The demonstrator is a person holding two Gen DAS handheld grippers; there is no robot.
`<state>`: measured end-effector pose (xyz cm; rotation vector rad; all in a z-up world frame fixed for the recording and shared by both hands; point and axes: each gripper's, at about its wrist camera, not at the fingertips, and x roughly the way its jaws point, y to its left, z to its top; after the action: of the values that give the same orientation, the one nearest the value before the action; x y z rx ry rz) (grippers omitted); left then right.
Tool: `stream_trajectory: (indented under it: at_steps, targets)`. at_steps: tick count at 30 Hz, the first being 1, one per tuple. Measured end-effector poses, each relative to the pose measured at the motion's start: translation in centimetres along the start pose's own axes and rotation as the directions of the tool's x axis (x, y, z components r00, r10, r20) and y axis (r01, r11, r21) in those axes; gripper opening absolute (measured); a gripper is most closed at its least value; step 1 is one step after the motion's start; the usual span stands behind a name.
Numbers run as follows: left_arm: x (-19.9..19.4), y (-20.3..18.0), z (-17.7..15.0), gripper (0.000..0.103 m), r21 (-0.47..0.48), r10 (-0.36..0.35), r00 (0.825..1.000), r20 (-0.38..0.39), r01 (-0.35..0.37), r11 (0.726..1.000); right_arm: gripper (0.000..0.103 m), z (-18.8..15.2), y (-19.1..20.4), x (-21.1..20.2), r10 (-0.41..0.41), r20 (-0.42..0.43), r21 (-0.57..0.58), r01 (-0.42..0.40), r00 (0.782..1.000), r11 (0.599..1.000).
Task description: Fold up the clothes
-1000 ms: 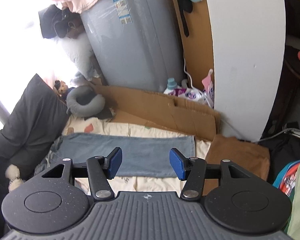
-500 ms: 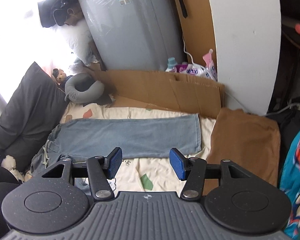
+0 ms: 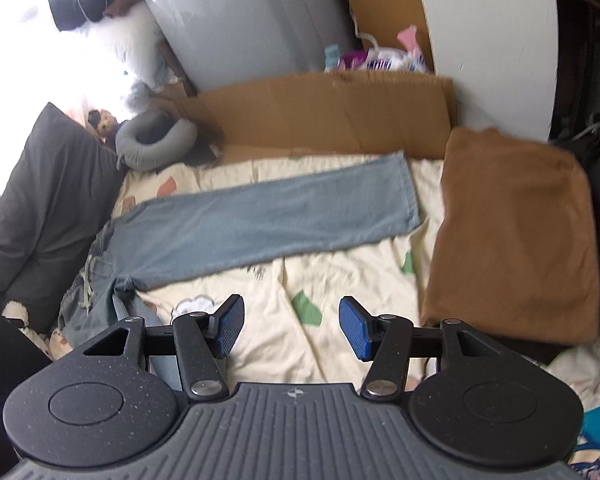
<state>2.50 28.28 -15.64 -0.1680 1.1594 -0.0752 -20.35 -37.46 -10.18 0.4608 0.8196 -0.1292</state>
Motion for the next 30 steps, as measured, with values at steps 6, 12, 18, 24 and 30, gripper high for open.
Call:
stream_trajectory:
  at_steps: [6, 12, 18, 24, 30]
  targets:
    - [3.4, 0.4, -2.9, 0.072, -0.026, -0.017, 1.000, -0.013, 0.016, 1.000, 0.060, -3.7, 0.5, 5.1, 0.025, -0.099, 0.001, -0.025, 0.995, 1.000]
    - [6.3, 1.1, -4.9, 0.068, -0.084, -0.031, 0.999, -0.017, 0.030, 0.996, 0.060, -6.5, 1.3, 10.0, 0.070, -0.181, 0.019, -0.068, 0.981, 0.998]
    - [9.1, 1.7, -6.0, 0.064, -0.134, -0.040, 0.999, -0.010, 0.038, 0.990, 0.060, -8.5, 1.9, 13.8, 0.106, -0.249, 0.035, -0.101, 0.963, 0.994]
    - [12.2, 2.0, -7.1, 0.063, -0.186, -0.065, 0.998, -0.008, 0.062, 0.981, 0.060, -10.1, 2.8, 16.7, 0.148, -0.302, 0.045, -0.141, 0.942, 0.989]
    - [14.8, 2.1, -8.2, 0.063, -0.238, -0.089, 0.996, -0.016, 0.082, 0.968, 0.060, -10.6, 4.4, 19.0, 0.195, -0.331, 0.038, -0.193, 0.923, 0.980]
